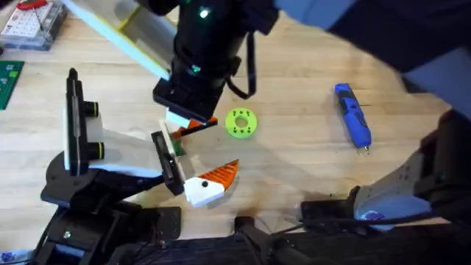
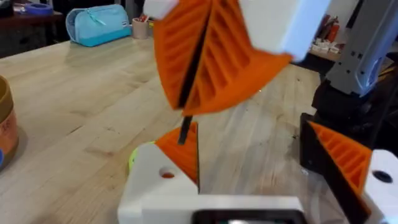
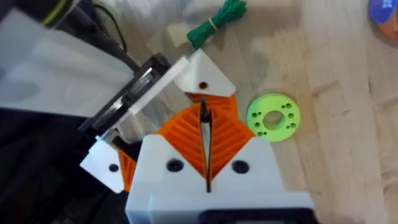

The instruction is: Pick up the gripper from the table and insert it into the empty holder that is missing its gripper. Then pick up a screw, insert it into the mounting hole, and use the screwdriver to tighten it. Finally, clean up the table by picking up the vegetable and placing it into the bucket.

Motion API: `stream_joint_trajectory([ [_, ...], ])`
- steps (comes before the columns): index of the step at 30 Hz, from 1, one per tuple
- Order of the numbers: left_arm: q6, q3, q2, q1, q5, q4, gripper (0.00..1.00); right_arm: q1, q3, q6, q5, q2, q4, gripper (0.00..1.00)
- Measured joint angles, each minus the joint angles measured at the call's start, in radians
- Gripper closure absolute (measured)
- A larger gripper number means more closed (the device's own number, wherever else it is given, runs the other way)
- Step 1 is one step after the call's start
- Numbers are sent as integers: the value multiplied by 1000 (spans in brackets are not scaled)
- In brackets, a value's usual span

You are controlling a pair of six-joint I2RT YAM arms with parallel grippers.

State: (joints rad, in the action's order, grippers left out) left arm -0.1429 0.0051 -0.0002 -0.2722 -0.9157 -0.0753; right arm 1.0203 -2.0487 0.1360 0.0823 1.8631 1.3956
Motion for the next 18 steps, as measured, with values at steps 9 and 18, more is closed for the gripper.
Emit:
stream_joint_trajectory([
  [9, 0, 0, 0, 0, 0, 0, 12, -64, -4, 3, 0, -84, 34, 994],
  [18, 0, 0, 0, 0, 0, 0, 13, -98, -5, 47, 1, -82, 37, 994],
])
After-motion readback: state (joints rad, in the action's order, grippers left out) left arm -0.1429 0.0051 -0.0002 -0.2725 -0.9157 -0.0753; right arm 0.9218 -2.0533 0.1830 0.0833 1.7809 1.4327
